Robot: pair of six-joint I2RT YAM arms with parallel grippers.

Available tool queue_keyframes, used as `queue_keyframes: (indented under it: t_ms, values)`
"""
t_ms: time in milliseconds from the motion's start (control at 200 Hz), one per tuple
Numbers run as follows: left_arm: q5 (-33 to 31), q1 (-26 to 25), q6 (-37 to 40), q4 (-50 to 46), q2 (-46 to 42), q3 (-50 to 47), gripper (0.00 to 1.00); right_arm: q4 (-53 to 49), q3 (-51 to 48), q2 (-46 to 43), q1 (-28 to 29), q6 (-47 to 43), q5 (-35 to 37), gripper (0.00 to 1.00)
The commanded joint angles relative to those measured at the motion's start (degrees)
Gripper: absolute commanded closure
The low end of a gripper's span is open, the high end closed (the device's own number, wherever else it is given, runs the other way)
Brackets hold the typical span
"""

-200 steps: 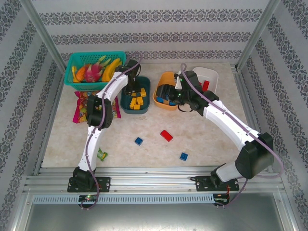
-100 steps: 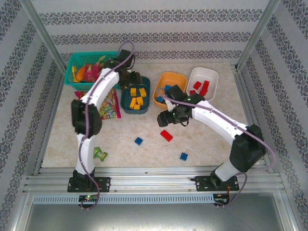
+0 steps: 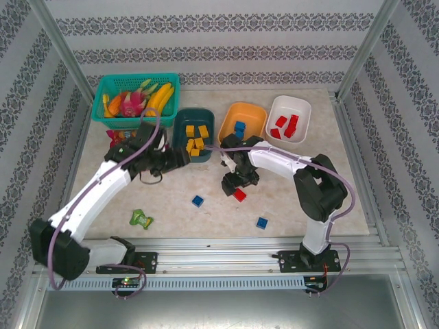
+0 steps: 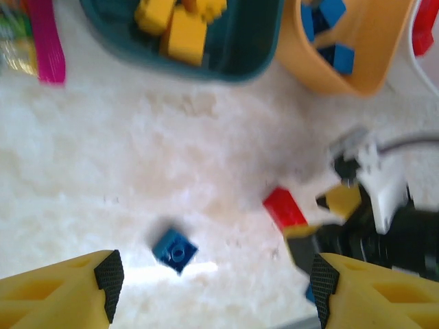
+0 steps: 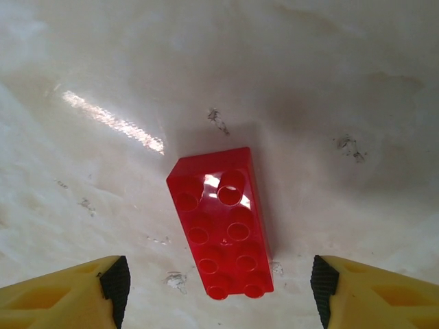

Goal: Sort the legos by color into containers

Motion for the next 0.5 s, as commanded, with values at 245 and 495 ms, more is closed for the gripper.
queue_keyframes:
  t_ms: [245,495]
  values:
    - [15.7,-1.1,2.0,1.2,-16.1,-11.7,0.22,-1.3,1.6,4.8,2.1,-0.3,3.7,0.34]
    - [15.3,-1.1,1.6,2.4,-16.3,-14.1,0.23,-1.4,2.4,7.5,3.3,-0.1,6.2,0.44]
